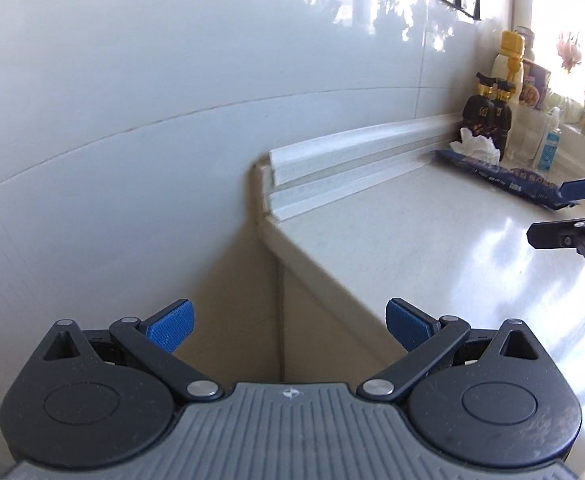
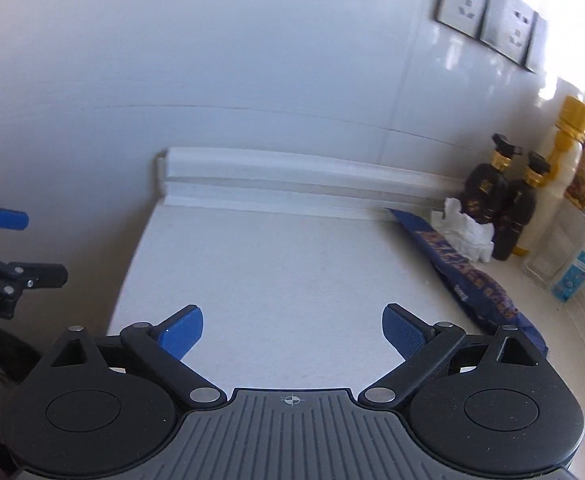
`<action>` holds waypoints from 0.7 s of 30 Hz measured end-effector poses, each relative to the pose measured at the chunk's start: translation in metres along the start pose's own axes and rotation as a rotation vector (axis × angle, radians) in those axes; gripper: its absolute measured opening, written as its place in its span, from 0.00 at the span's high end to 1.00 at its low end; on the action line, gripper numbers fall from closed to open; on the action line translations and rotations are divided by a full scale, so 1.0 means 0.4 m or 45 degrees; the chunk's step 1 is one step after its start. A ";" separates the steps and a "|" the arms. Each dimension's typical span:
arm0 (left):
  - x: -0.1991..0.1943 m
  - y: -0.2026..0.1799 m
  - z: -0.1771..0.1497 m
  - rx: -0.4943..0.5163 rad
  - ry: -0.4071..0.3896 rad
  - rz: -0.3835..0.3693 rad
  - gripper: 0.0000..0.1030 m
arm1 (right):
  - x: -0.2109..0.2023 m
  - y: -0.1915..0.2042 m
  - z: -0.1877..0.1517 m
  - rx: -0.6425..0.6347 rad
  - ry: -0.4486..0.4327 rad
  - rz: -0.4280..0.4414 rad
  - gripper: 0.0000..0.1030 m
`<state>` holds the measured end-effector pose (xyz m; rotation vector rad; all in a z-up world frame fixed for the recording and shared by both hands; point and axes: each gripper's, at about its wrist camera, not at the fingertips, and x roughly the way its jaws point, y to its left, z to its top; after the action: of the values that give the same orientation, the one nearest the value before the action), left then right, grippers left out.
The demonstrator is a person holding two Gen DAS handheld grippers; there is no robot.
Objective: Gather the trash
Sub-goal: 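Move both open tools up from the wastebasket back to the counter, then grasp the white tissue with the left tool while the right tool grasps the blue noodle packet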
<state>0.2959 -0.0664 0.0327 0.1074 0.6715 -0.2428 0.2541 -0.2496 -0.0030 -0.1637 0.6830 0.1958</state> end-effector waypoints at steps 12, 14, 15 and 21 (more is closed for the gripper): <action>0.186 -0.231 0.175 0.258 -0.100 -0.111 0.01 | 0.049 -0.282 -0.022 0.146 -0.007 -0.162 0.05; 0.214 -0.256 0.197 0.256 -0.119 -0.136 0.01 | 0.063 -0.315 -0.030 0.112 0.014 -0.160 0.05; 0.222 -0.268 0.207 0.257 -0.131 -0.159 0.01 | 0.068 -0.329 -0.036 0.096 0.020 -0.158 0.05; 0.309 -0.353 0.264 0.266 -0.172 -0.260 0.01 | 0.105 -0.408 -0.073 0.044 0.069 -0.130 0.05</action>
<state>0.4166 -0.2444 0.0346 0.2209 0.5209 -0.5124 0.3061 -0.4089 -0.0380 -0.1708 0.7298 0.0815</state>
